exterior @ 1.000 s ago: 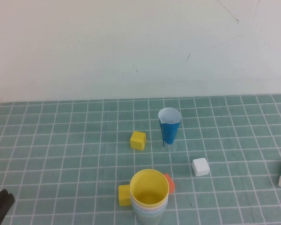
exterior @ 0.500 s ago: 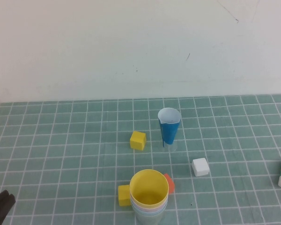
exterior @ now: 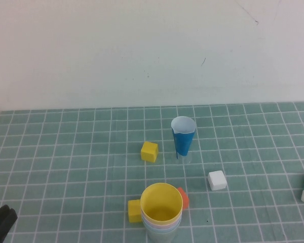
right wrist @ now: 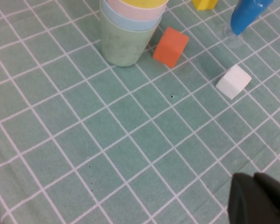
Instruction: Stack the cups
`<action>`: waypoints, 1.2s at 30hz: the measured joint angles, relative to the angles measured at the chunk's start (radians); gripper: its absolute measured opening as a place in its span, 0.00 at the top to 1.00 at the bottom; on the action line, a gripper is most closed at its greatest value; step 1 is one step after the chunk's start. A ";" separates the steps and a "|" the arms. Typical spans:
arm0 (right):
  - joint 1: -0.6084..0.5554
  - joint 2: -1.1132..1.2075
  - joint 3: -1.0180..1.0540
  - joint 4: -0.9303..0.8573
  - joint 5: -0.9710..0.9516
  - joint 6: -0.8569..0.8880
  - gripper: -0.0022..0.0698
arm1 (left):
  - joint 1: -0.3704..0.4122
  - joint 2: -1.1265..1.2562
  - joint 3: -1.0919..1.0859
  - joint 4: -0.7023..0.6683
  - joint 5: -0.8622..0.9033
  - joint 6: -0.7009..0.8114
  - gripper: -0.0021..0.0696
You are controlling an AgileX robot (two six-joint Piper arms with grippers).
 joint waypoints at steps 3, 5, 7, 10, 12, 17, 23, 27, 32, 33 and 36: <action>0.000 0.000 0.000 0.000 0.000 0.000 0.97 | 0.000 0.000 0.000 0.000 0.000 -0.004 0.97; 0.000 0.000 0.000 0.000 0.000 0.000 0.97 | 0.000 0.000 0.000 0.000 0.000 -0.006 0.97; 0.000 0.000 0.000 0.000 0.000 0.000 0.97 | 0.000 0.000 0.000 0.000 0.000 -0.006 0.97; 0.000 0.000 0.000 0.000 0.000 0.000 0.97 | 0.000 0.000 0.000 0.000 0.000 -0.009 0.97; 0.000 0.000 0.000 0.000 0.000 0.000 0.97 | 0.000 0.000 0.000 0.000 0.000 -0.009 0.97; 0.000 0.000 0.000 0.000 0.000 0.000 0.97 | 0.000 0.000 0.000 0.018 0.002 -0.010 0.97; 0.000 0.000 0.000 0.000 0.000 0.000 0.97 | 0.018 0.000 0.002 0.101 0.000 0.012 0.97; 0.000 0.000 0.000 0.000 0.000 0.000 0.97 | 0.117 0.000 0.002 -0.023 -0.018 0.097 0.97; 0.000 0.000 0.000 0.000 0.000 0.000 0.97 | 0.328 0.000 0.002 -0.341 -0.055 0.261 0.97; 0.000 0.000 0.000 0.000 0.000 0.000 0.97 | 0.380 0.000 0.002 -0.413 -0.058 0.290 0.97; 0.000 0.000 0.000 0.000 0.000 0.000 0.97 | 0.521 0.000 0.009 -0.557 -0.065 0.328 0.97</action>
